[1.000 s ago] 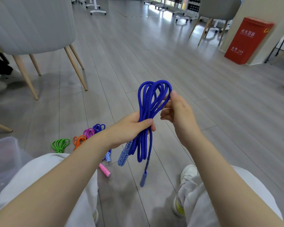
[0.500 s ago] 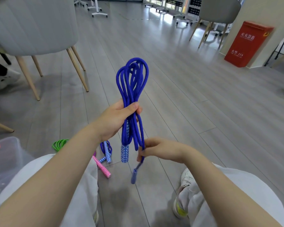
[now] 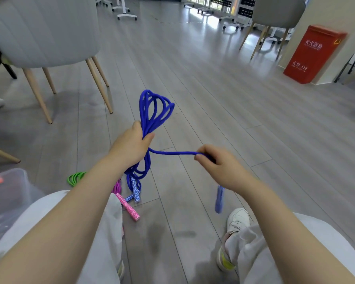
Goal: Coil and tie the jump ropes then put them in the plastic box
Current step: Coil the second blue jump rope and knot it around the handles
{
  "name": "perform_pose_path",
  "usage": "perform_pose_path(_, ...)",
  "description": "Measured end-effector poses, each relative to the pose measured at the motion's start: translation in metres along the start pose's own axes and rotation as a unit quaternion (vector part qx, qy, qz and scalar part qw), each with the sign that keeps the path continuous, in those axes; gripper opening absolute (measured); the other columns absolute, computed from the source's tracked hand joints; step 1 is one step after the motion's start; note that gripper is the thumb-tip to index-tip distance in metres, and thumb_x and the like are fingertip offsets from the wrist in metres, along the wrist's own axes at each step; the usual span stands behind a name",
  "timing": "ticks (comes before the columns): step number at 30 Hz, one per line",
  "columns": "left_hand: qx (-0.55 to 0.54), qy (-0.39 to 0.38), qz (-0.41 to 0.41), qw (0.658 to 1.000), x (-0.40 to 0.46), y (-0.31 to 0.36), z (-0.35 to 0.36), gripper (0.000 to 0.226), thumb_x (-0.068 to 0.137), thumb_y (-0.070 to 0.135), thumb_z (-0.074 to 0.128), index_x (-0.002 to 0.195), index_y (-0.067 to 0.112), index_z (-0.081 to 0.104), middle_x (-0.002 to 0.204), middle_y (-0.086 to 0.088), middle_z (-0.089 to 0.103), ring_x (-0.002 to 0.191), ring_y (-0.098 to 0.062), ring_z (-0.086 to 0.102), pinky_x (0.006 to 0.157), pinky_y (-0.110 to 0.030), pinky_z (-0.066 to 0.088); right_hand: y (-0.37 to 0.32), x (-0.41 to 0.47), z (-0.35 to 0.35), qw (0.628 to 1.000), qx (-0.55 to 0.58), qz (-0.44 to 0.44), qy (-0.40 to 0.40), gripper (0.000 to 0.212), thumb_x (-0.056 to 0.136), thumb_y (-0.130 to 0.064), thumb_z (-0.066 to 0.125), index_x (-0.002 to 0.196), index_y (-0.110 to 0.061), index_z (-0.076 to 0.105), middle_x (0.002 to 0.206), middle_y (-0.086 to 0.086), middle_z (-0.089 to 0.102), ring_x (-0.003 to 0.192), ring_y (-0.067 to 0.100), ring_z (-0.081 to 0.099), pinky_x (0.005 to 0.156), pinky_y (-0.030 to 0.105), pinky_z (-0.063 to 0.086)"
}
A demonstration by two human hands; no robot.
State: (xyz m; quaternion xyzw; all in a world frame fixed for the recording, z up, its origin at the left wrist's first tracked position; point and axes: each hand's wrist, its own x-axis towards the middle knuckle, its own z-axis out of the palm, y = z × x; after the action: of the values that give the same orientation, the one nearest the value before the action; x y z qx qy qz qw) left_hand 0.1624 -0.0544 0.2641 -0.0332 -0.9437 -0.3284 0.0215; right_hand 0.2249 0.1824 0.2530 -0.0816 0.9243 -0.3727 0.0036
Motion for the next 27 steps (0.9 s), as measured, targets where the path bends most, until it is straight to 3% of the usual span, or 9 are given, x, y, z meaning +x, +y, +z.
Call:
perform_pose_path(2, 0.009, -0.049, 0.005, 0.999, -0.003, 0.004, 0.002, 0.021, 0.099, 0.033, 0.048, 0.103, 0.013, 0.046, 0.083, -0.008, 0.058, 0.073, -0.025, 0.058, 0.063, -0.036, 0.046, -0.005, -0.002, -0.008, 0.998, 0.009, -0.025, 0.053, 0.013, 0.096, -0.031, 0.054, 0.088, -0.025, 0.061, 0.064, -0.008, 0.051, 0.059, 0.008, 0.045, 0.060, 0.031, 0.041)
perform_pose_path(5, -0.084, -0.098, 0.014, 0.992, -0.006, 0.012, 0.004, 0.012, 0.098, 0.025, 0.049, 0.100, 0.013, 0.051, 0.086, -0.007, 0.061, 0.075, -0.020, 0.055, 0.070, -0.037, 0.049, -0.004, -0.002, -0.019, 0.994, 0.037, -0.006, 0.106, 0.013, 0.096, -0.028, 0.055, 0.088, -0.023, 0.063, 0.060, -0.009, 0.049, 0.056, 0.005, 0.042, 0.057, 0.026, 0.038)
perform_pose_path(10, -0.249, -0.068, -0.014, 0.966, -0.006, 0.019, 0.002, 0.010, 0.094, 0.023, 0.053, 0.088, 0.016, 0.054, 0.075, -0.001, 0.052, 0.067, -0.015, 0.048, 0.064, -0.030, 0.041, 0.007, -0.001, -0.034, 0.995, 0.021, 0.072, 0.064, 0.015, 0.093, -0.027, 0.057, 0.082, -0.022, 0.067, 0.058, -0.008, 0.047, 0.052, 0.008, 0.040, 0.056, 0.026, 0.034)
perform_pose_path(12, -0.197, -0.069, 0.013, 0.978, -0.006, 0.018, 0.003, 0.009, 0.096, 0.022, 0.051, 0.094, 0.013, 0.054, 0.078, -0.002, 0.054, 0.069, -0.016, 0.050, 0.063, -0.030, 0.042, 0.007, -0.003, -0.036, 0.995, 0.027, 0.068, 0.066, 0.015, 0.092, -0.027, 0.058, 0.081, -0.022, 0.067, 0.055, -0.010, 0.047, 0.050, 0.005, 0.039, 0.055, 0.025, 0.034)
perform_pose_path(16, 0.029, -0.138, 0.062, 0.988, -0.008, 0.007, 0.014, 0.013, 0.098, 0.024, 0.048, 0.108, 0.015, 0.048, 0.086, -0.005, 0.059, 0.079, -0.024, 0.059, 0.066, -0.036, 0.046, -0.001, -0.006, -0.033, 0.995, 0.041, 0.037, 0.085, 0.014, 0.092, -0.028, 0.059, 0.082, -0.025, 0.068, 0.055, -0.018, 0.052, 0.053, 0.003, 0.045, 0.056, 0.022, 0.035)
perform_pose_path(19, -0.041, -0.198, 0.043, 0.978, -0.013, 0.011, 0.019, 0.012, 0.097, 0.026, 0.049, 0.105, 0.018, 0.051, 0.087, -0.006, 0.061, 0.075, -0.021, 0.057, 0.073, -0.040, 0.050, -0.001, -0.002, -0.033, 0.988, 0.046, 0.042, 0.144, 0.016, 0.092, -0.028, 0.058, 0.080, -0.024, 0.068, 0.055, -0.015, 0.053, 0.054, 0.003, 0.045, 0.057, 0.024, 0.036)
perform_pose_path(23, -0.177, -0.186, 0.023, 0.966, -0.018, 0.026, 0.021, 0.007, 0.099, 0.026, 0.049, 0.099, 0.020, 0.053, 0.083, -0.005, 0.056, 0.073, -0.015, 0.051, 0.070, -0.033, 0.047, -0.003, -0.003, -0.042, 0.976, 0.092, 0.061, 0.190, 0.019, 0.094, -0.025, 0.057, 0.080, -0.022, 0.068, 0.049, -0.020, 0.050, 0.048, 0.001, 0.043, 0.047, 0.010, 0.030)
perform_pose_path(27, -0.099, -0.196, 0.046, 0.975, -0.018, 0.024, 0.024, 0.012, 0.099, 0.029, 0.048, 0.108, 0.021, 0.051, 0.097, -0.016, 0.062, 0.075, -0.019, 0.055, 0.078, -0.045, 0.054, -0.009, -0.008, -0.040, 0.973, 0.112, 0.030, 0.199, 0.015, 0.093, -0.024, 0.059, 0.083, -0.020, 0.070, 0.057, -0.012, 0.052, 0.052, 0.002, 0.042, 0.049, 0.011, 0.031)
